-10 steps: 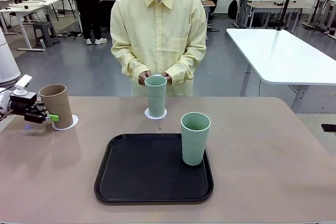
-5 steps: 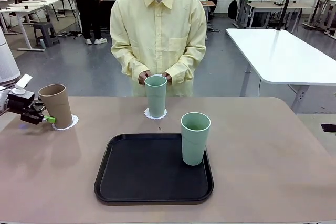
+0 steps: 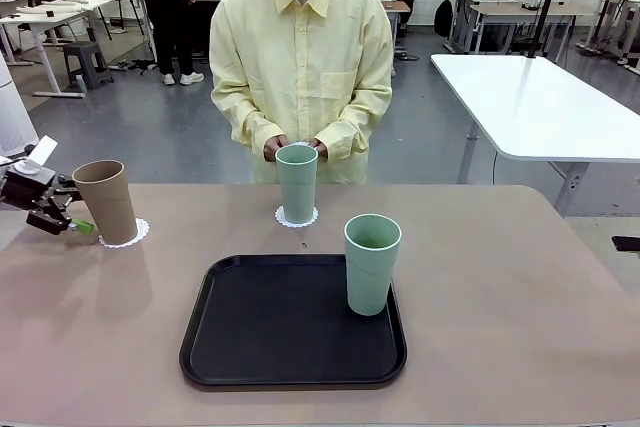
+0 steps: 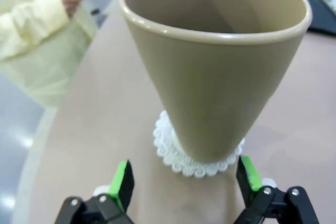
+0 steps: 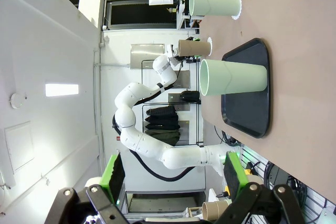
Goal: Place coasters on the table and set cups on them.
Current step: Take one Reusable plastic cup from the Flat Tray and place it on a coaster set by the human.
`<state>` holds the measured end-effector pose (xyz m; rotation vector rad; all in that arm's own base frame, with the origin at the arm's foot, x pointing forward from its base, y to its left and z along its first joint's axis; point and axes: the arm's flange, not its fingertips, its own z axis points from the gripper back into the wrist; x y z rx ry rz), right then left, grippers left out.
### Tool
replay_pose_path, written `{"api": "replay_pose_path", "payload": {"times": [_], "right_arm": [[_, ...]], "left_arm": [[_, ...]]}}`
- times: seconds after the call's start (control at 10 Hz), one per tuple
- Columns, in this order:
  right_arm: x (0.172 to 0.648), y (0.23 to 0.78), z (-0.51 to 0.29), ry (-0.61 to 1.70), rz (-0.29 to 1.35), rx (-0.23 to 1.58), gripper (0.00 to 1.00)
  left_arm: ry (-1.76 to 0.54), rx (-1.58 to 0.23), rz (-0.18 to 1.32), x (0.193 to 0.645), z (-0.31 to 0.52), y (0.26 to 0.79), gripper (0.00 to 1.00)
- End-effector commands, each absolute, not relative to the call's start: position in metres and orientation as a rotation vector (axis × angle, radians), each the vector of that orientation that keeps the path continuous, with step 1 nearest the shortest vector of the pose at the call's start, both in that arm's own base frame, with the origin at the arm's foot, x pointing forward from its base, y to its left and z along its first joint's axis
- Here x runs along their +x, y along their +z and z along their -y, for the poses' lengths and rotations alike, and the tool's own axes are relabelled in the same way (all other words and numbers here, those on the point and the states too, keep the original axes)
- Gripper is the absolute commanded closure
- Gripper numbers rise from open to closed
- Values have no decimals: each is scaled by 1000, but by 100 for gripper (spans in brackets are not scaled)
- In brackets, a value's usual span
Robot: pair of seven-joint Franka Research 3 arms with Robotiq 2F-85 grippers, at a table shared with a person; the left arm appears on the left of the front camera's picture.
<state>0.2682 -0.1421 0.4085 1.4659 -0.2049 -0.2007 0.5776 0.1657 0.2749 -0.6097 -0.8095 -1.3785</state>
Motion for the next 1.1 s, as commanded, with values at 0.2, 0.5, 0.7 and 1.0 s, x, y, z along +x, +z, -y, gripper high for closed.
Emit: {"api": "replay_pose_path", "payload": {"times": [0.2, 0.5, 0.7, 1.0], "right_arm": [[268, 410, 142, -191, 211, 1478, 0], [268, 410, 142, -191, 211, 1478, 0], [268, 410, 142, -191, 211, 1478, 0], [268, 410, 142, -191, 211, 1478, 0]], "left_arm": [[-1420, -337, 739, 546, -173, 315, 0], [-1300, -214, 676, 504, -176, 394, 0], [-1319, -122, 627, 480, -171, 439, 0], [-1395, -224, 476, 453, -157, 487, 0]]}}
